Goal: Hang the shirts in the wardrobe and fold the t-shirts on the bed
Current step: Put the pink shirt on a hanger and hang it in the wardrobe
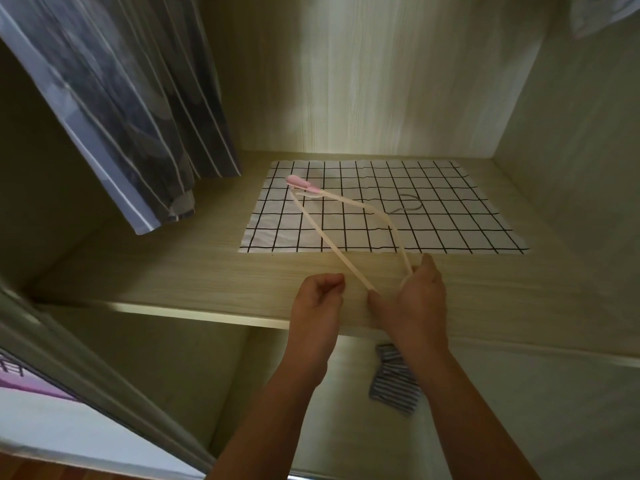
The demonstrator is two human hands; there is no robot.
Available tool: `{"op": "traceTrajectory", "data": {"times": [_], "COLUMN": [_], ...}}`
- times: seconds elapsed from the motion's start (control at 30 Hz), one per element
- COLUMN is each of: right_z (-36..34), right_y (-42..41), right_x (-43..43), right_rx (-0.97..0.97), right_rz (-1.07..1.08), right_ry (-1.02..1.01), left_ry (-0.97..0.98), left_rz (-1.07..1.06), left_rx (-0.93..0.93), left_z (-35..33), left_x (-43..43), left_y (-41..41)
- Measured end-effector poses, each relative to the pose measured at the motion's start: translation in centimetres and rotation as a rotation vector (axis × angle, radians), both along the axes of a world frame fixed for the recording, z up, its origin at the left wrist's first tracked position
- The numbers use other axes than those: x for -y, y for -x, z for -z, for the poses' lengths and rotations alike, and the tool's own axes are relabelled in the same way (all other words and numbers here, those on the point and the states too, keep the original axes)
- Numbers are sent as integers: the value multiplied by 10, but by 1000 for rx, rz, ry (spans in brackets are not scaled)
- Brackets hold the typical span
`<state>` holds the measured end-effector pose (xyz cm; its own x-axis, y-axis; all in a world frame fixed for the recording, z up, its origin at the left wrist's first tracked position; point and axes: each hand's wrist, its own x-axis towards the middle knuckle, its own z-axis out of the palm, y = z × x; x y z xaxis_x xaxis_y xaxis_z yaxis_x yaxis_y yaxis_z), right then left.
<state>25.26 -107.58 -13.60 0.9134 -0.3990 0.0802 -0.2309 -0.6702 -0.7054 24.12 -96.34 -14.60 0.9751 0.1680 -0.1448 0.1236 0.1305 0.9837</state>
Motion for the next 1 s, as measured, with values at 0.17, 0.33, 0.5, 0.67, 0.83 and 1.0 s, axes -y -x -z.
{"op": "traceTrajectory", "data": {"times": [0.17, 0.33, 0.5, 0.67, 0.83, 1.0], "right_z": [0, -8, -18, -15, -10, -10], "right_y": [2, 15, 30, 37, 39, 41], "right_x": [8, 25, 46, 56, 56, 51], "right_rx": [71, 73, 52, 38, -4, -27], "right_rz": [-25, -152, -324, -460, -636, -718], "right_ry": [-153, -240, -258, -285, -220, -152], "left_ry": [116, 335, 481, 693, 835, 878], "left_rz": [33, 84, 55, 95, 92, 11], "left_rx": [-30, -55, -46, -93, -62, 15], "left_z": [-2, -11, -18, -21, -23, -21], "left_x": [-2, -12, -25, -34, -45, -54], "left_y": [-2, -3, -6, 1, 13, 26]}}
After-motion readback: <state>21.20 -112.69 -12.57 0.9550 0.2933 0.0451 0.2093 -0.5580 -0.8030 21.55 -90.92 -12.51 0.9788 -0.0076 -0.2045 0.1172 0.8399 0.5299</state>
